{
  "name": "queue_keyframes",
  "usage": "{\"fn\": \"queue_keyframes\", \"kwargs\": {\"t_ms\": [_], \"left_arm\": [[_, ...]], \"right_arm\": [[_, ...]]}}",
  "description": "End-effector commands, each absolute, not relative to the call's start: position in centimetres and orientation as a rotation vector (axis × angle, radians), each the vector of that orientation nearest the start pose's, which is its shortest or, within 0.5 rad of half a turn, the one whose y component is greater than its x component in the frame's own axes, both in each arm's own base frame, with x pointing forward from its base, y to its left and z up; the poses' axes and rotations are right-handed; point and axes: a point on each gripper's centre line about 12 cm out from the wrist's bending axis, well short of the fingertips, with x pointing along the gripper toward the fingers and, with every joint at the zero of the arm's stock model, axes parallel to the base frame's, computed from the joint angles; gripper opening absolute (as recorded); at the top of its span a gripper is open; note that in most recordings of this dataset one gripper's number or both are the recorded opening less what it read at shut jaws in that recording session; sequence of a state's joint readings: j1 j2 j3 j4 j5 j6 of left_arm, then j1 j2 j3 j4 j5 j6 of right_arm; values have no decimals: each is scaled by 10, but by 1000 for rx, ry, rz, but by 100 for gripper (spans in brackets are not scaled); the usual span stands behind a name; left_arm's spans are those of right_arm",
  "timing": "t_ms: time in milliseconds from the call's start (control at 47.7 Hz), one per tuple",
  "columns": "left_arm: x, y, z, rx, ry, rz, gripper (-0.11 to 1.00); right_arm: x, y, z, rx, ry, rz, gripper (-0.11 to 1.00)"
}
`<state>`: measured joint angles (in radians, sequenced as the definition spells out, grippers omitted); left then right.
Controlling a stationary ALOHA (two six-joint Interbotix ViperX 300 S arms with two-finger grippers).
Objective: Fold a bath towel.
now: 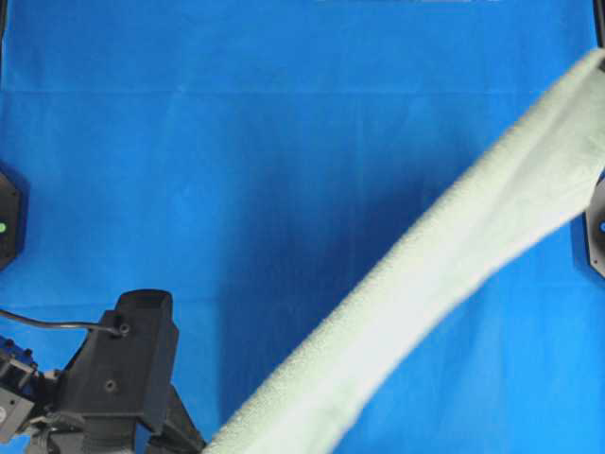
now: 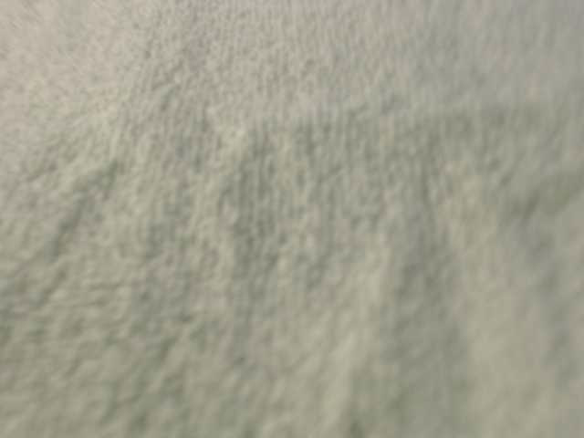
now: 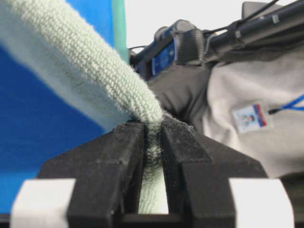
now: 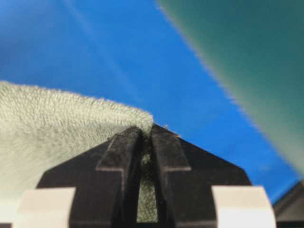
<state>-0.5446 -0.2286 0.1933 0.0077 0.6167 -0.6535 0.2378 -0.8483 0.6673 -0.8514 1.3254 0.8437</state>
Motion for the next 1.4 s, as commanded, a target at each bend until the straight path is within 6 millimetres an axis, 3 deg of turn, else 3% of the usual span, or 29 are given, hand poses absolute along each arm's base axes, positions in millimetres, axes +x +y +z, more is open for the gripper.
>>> {"fn": "queue_keyframes", "kwargs": {"t_ms": [0, 126, 272, 377, 545, 754, 1048, 1089, 1131, 1278, 1383], "left_arm": [[326, -187, 378, -477, 703, -295, 10], [312, -154, 335, -513, 786, -178, 10], [288, -114, 282, -563, 875, -34, 10], [267, -89, 245, -590, 920, 56, 10], [247, -65, 207, -611, 938, 131, 10], [232, -53, 178, -616, 958, 170, 10], [234, -50, 178, -571, 925, 142, 10], [234, -50, 178, -561, 925, 137, 14], [234, -50, 178, -553, 924, 133, 24], [234, -51, 181, -516, 923, 111, 70], [232, -50, 186, -480, 912, 90, 87]], "right_arm": [[187, -57, 347, -74, 720, -816, 9], [220, -81, 319, -101, 776, -861, 9], [259, -124, 281, -84, 798, -836, 9], [275, -155, 259, -53, 794, -817, 9], [295, -195, 220, -28, 801, -743, 9], [315, -220, 186, -27, 811, -657, 9], [327, -231, 187, -71, 810, -637, 9], [327, -231, 187, -69, 810, -638, 10], [327, -231, 187, -69, 811, -638, 14], [321, -229, 188, -70, 827, -655, 58], [311, -222, 201, -68, 817, -683, 70]]}}
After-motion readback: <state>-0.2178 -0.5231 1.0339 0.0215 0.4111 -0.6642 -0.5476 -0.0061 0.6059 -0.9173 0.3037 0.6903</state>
